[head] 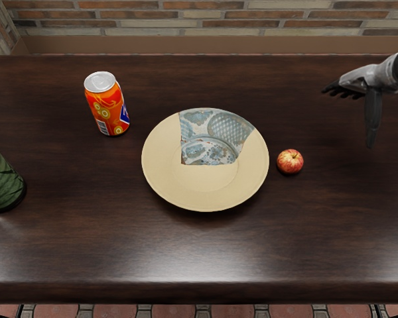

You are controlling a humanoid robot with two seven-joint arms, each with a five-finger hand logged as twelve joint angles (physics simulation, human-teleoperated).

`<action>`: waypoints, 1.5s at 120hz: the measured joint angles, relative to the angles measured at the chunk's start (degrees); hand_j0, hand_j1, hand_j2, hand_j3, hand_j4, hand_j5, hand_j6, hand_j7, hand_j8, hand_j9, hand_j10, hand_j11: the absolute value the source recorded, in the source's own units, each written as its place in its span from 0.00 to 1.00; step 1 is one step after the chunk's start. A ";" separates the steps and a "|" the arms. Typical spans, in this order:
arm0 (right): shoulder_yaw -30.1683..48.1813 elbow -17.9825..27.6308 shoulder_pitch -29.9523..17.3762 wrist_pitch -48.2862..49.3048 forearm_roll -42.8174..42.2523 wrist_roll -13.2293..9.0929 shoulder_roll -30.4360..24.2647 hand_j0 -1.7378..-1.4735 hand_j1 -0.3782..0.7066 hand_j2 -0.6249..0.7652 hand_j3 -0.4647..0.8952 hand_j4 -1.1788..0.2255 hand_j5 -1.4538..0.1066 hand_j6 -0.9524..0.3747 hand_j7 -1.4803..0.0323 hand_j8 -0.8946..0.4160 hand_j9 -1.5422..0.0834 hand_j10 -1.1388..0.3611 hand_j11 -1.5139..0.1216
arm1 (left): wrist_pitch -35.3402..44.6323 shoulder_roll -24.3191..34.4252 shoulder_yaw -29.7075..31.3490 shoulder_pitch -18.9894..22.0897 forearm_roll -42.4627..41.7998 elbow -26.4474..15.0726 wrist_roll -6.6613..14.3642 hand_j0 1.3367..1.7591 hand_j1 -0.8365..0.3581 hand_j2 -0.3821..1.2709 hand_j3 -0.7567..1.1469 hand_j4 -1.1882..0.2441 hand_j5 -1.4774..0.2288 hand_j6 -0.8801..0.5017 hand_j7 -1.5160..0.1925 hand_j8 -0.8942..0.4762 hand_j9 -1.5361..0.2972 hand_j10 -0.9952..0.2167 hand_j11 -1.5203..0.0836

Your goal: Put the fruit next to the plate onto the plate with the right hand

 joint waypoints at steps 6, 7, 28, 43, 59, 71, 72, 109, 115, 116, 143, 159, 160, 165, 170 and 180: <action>0.00 0.04 0.13 0.00 0.04 -0.04 0.02 0.30 0.03 0.45 0.34 0.84 0.93 0.71 0.98 0.68 0.95 0.76 0.93 | 0.01 0.00 0.00 0.00 0.00 0.00 0.00 0.76 0.98 0.23 0.40 0.82 0.86 0.63 0.88 0.65 0.83 0.81 0.94; 0.00 0.04 0.17 0.00 0.03 -0.05 0.03 0.30 0.03 0.45 0.34 0.84 0.93 0.71 0.98 0.68 0.95 0.76 0.93 | 0.00 0.00 0.00 0.00 0.00 0.00 -0.01 0.76 0.98 0.23 0.40 0.82 0.86 0.63 0.88 0.65 0.83 0.81 0.94; 0.09 2.70 1.73 0.00 0.10 -0.09 0.04 0.30 0.03 0.45 0.34 0.84 0.93 0.71 0.98 0.68 0.95 0.76 0.93 | -0.01 0.00 0.00 0.00 0.00 0.00 0.00 0.76 0.98 0.23 0.40 0.82 0.86 0.63 0.88 0.65 0.83 0.81 0.94; 1.68 7.80 2.65 0.00 0.26 -0.10 -0.30 0.30 0.03 0.45 0.34 0.84 0.93 0.71 0.98 0.68 0.95 0.76 0.93 | -0.02 0.00 0.00 -0.02 0.00 0.00 0.00 0.76 0.98 0.23 0.40 0.82 0.86 0.63 0.88 0.65 0.83 0.81 0.94; 3.15 11.23 2.47 0.00 0.27 -0.10 -0.85 0.30 0.03 0.45 0.34 0.84 0.93 0.71 0.98 0.68 0.95 0.76 0.93 | -0.01 0.00 0.00 0.00 0.00 0.00 0.00 0.76 0.98 0.23 0.40 0.82 0.86 0.63 0.88 0.65 0.83 0.81 0.94; 3.76 16.95 1.75 0.00 -0.12 -0.11 -2.91 0.30 0.03 0.45 0.34 0.84 0.93 0.71 0.98 0.68 0.95 0.76 0.93 | 0.00 0.00 0.00 0.00 0.00 0.00 0.00 0.76 0.98 0.23 0.40 0.82 0.86 0.63 0.88 0.65 0.83 0.81 0.94; 3.78 17.43 1.60 0.00 -0.15 -0.11 -3.10 0.30 0.03 0.45 0.34 0.84 0.93 0.71 0.98 0.68 0.95 0.76 0.93 | 0.00 0.00 0.00 0.00 0.00 0.00 0.00 0.76 0.98 0.23 0.40 0.82 0.86 0.63 0.88 0.65 0.83 0.81 0.94; 4.10 25.98 -4.49 -9.64 -3.69 -0.11 -4.99 0.30 0.03 0.45 0.34 0.84 0.93 0.71 0.98 0.68 0.95 0.76 0.93 | 0.00 0.00 0.00 0.00 0.00 0.00 0.00 0.76 0.98 0.23 0.40 0.82 0.86 0.63 0.88 0.65 0.83 0.81 0.94; 4.15 26.45 -5.64 -12.10 -5.36 -0.11 -4.71 0.30 0.03 0.45 0.34 0.84 0.93 0.71 0.98 0.68 0.95 0.76 0.93 | 0.01 0.00 -0.01 0.00 0.00 0.00 -0.01 0.76 0.98 0.23 0.40 0.82 0.86 0.63 0.88 0.65 0.83 0.81 0.94; 4.15 26.51 -5.83 -12.50 -5.63 -0.11 -4.62 0.30 0.03 0.45 0.34 0.84 0.93 0.71 0.98 0.68 0.95 0.76 0.93 | 0.01 0.00 -0.01 0.00 0.00 0.00 -0.01 0.76 0.98 0.23 0.40 0.82 0.86 0.63 0.88 0.65 0.83 0.81 0.94; 4.17 27.17 -11.21 -21.47 -12.77 -0.11 -0.40 0.30 0.03 0.45 0.34 0.84 0.93 0.71 0.98 0.68 0.95 0.76 0.93 | -0.02 0.00 0.00 0.00 0.00 0.00 -0.01 0.76 0.98 0.23 0.40 0.82 0.86 0.63 0.88 0.65 0.83 0.81 0.94; 4.19 27.08 -13.63 -23.75 -14.10 -0.11 0.24 0.30 0.03 0.45 0.34 0.84 0.93 0.71 0.98 0.68 0.95 0.76 0.93 | 0.00 0.00 0.00 0.00 0.00 0.00 0.00 0.76 0.98 0.23 0.40 0.82 0.86 0.63 0.88 0.65 0.83 0.81 0.94; 4.20 27.08 -13.77 -23.91 -14.23 -0.11 0.26 0.30 0.03 0.45 0.34 0.84 0.93 0.71 0.98 0.68 0.95 0.76 0.93 | 0.00 0.00 0.00 0.00 0.00 0.00 0.00 0.76 0.98 0.23 0.40 0.82 0.86 0.63 0.88 0.65 0.83 0.81 0.94; 4.20 27.04 -14.55 -24.88 -15.24 -0.11 0.41 0.30 0.03 0.45 0.34 0.84 0.93 0.71 0.98 0.68 0.95 0.76 0.93 | 0.00 0.00 0.00 0.00 0.00 0.00 0.00 0.76 0.98 0.23 0.40 0.82 0.86 0.63 0.88 0.65 0.83 0.81 0.94; 4.20 26.98 -15.21 -25.81 -16.07 -0.11 0.57 0.30 0.03 0.45 0.34 0.84 0.93 0.71 0.98 0.68 0.95 0.76 0.93 | 0.00 0.00 0.00 0.00 0.00 0.00 0.00 0.76 0.98 0.23 0.40 0.82 0.86 0.63 0.88 0.65 0.83 0.81 0.94; 4.18 26.89 -16.27 -27.49 -17.64 -0.11 0.79 0.30 0.03 0.45 0.34 0.84 0.93 0.71 0.98 0.68 0.95 0.76 0.93 | 0.01 0.00 -0.01 0.00 0.00 0.00 -0.01 0.76 0.98 0.23 0.40 0.82 0.86 0.63 0.88 0.65 0.83 0.81 0.94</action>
